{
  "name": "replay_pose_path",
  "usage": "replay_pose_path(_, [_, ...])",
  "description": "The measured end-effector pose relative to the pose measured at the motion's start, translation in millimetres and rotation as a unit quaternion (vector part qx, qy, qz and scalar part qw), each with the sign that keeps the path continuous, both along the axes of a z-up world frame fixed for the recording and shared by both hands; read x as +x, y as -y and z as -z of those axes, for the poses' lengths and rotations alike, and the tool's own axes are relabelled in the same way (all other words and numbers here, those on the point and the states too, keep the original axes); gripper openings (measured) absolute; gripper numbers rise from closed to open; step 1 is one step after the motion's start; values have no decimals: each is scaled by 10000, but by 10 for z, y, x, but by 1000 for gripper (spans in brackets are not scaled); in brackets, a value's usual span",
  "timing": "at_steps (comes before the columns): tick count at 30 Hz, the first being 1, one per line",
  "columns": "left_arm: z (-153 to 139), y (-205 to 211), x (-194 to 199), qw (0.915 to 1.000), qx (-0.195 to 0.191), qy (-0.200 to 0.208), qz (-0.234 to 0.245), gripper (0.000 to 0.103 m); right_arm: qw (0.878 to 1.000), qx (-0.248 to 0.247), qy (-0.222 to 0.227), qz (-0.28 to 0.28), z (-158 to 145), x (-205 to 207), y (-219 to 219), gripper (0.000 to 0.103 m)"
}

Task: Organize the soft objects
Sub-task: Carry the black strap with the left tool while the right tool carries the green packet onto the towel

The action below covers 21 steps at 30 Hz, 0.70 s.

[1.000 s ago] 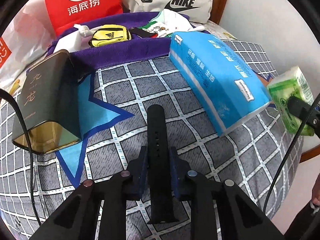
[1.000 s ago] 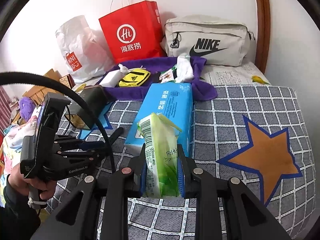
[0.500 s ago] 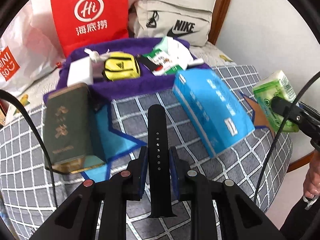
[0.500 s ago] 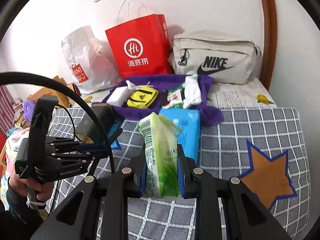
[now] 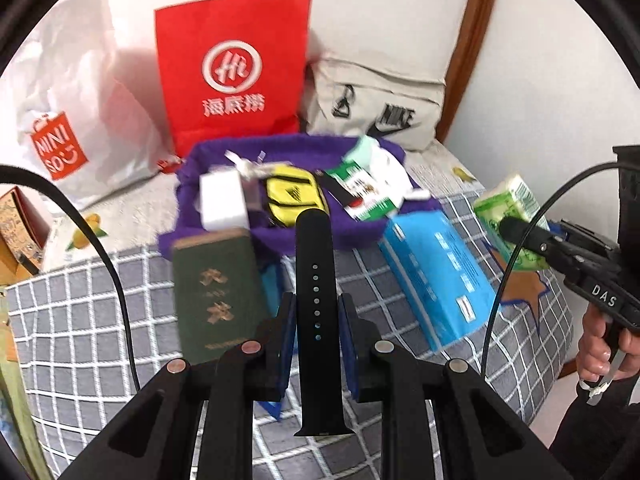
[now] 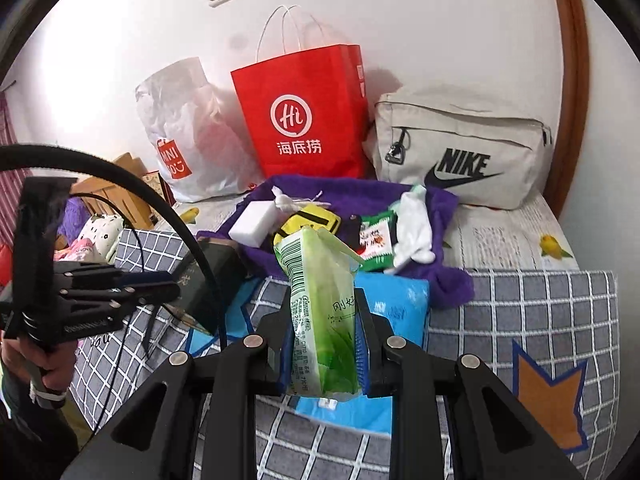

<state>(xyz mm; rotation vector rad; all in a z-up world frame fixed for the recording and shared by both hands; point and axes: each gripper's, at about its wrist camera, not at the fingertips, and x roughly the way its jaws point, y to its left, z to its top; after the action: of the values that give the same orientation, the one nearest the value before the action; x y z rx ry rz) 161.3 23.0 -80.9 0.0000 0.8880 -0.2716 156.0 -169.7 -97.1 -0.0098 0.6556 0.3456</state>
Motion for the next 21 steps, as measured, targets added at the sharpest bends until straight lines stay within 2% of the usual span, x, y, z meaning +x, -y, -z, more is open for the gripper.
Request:
replay_pose_path(9, [-196,-152,365,9995,65,280,-141,20,9999,52,-47,-140,-79,362,-70,25])
replay_pose_path(21, [-166,-186,1036,9996,40,245,-96,20,9996,166,-200,-127,-112,966,-26,25])
